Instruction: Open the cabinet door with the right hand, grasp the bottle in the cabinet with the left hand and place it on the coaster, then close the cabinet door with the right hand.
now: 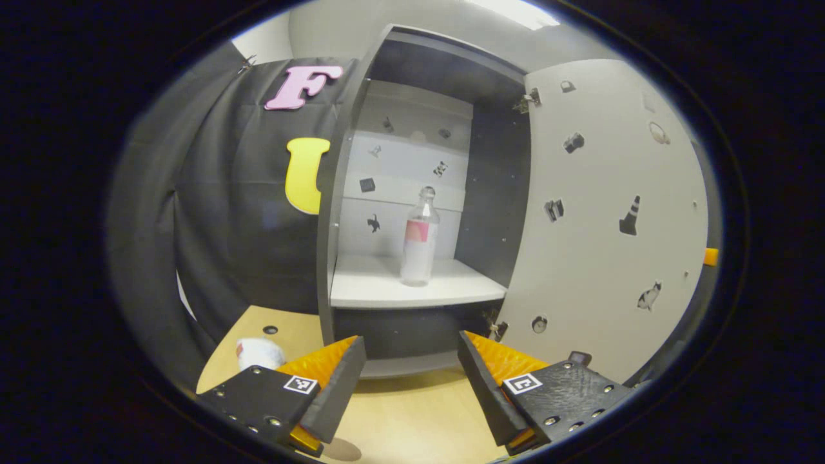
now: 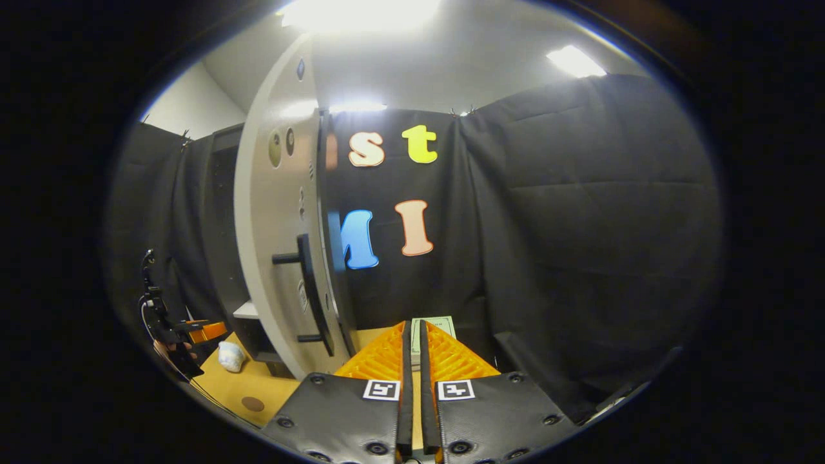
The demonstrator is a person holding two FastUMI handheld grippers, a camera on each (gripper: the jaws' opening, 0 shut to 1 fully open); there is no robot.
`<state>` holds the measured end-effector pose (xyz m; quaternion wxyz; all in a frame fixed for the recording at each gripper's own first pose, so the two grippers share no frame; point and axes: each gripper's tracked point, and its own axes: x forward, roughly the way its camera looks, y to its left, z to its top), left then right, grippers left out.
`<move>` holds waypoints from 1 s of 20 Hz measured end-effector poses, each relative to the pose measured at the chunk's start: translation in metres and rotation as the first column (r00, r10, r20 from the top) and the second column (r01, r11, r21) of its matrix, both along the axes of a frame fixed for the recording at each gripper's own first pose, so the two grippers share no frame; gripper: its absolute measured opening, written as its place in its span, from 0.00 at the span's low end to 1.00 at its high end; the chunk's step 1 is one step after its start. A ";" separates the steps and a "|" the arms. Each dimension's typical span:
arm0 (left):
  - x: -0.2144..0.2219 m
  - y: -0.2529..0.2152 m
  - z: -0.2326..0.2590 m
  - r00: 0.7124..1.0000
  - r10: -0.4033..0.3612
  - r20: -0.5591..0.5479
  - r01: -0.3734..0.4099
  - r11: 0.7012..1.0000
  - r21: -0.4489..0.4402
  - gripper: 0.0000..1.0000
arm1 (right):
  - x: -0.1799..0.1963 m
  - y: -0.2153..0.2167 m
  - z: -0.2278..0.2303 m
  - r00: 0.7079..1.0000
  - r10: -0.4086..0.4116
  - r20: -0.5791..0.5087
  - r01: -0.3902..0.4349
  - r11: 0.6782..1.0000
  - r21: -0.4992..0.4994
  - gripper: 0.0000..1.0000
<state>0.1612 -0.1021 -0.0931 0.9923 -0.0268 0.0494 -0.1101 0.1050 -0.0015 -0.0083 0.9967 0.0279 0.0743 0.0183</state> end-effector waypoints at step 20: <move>0.201 -0.055 0.059 0.998 0.001 0.066 -0.005 0.998 0.069 0.89 | 0.157 -0.079 -0.093 0.971 -0.176 -0.162 0.180 0.984 0.007 0.98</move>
